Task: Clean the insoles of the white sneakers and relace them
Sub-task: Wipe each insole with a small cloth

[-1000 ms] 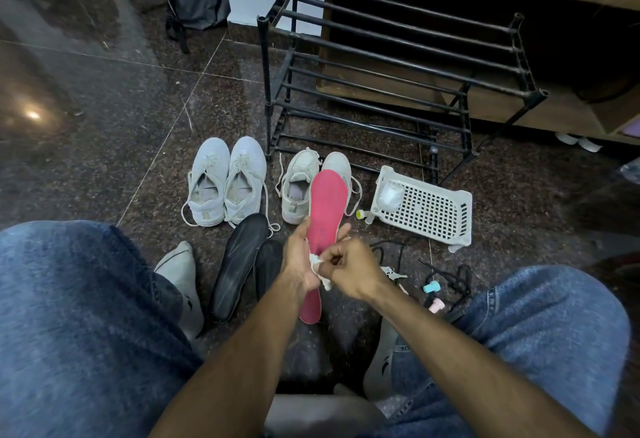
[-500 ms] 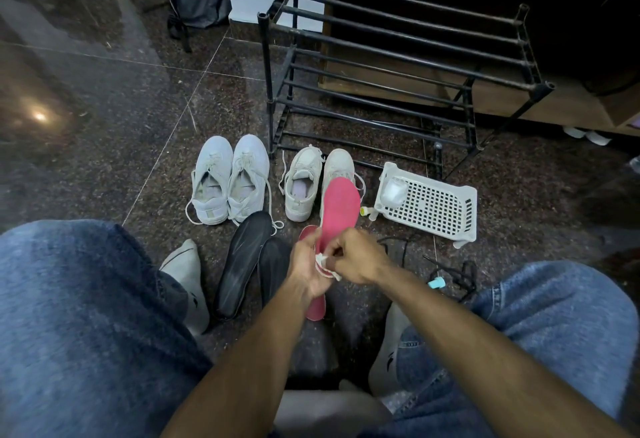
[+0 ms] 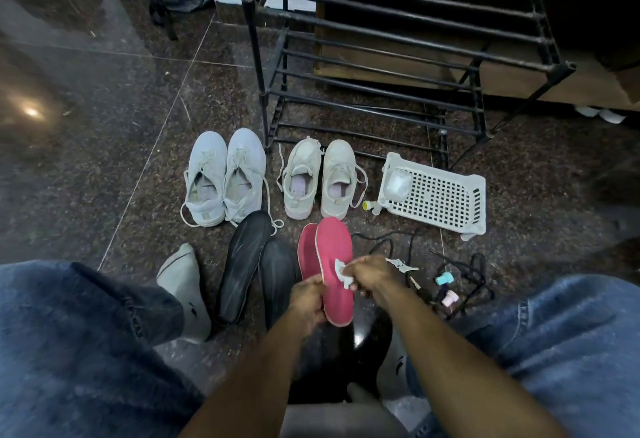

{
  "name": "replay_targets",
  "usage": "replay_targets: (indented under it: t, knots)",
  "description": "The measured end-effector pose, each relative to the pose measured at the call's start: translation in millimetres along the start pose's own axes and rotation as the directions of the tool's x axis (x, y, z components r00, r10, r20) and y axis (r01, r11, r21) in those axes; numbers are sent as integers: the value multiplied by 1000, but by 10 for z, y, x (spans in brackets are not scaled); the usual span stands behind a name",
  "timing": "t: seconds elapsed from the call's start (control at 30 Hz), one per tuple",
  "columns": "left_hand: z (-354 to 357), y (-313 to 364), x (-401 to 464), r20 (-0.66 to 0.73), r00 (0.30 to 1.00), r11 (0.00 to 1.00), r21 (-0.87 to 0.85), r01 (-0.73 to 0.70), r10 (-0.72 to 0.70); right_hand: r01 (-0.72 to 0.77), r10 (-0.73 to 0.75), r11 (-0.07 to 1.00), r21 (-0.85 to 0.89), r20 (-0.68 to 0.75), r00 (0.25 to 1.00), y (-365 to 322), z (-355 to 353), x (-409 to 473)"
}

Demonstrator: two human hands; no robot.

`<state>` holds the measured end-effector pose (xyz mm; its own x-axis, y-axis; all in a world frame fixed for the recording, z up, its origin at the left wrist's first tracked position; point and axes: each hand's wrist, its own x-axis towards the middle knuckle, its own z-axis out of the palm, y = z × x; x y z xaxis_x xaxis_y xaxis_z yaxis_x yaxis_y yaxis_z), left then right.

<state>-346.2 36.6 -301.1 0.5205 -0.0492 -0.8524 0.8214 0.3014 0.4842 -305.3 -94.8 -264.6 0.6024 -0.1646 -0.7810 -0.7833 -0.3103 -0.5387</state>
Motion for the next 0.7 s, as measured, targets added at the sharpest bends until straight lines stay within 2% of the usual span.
replay_targets:
  t: [0.1,0.17,0.27,0.4,0.53,0.7]
  knots:
    - [-85,-80,96,-80,997,991,133,30,-20,-48,50,999,18,-82,995,197,154,162]
    - [-196,-99,239,-183,983,976,219,11,30,-55,58,998,30,-131,990,276,169,256]
    - [-417,-105,430,-386,918,926,372,61,95,-47,43,999,-16,-199,979,324,97,417]
    - [-654,-97,565,-570,818,920,359,159,81,-64,52,996,-56,-189,981,322,55,656]
    - [-810,-142,733,-564,824,928,332,171,50,-66,53,995,-72,-175,983,348,146,872]
    - [-867,-153,870,-555,830,891,399,217,46,-69,15,979,-193,-269,963,506,264,997]
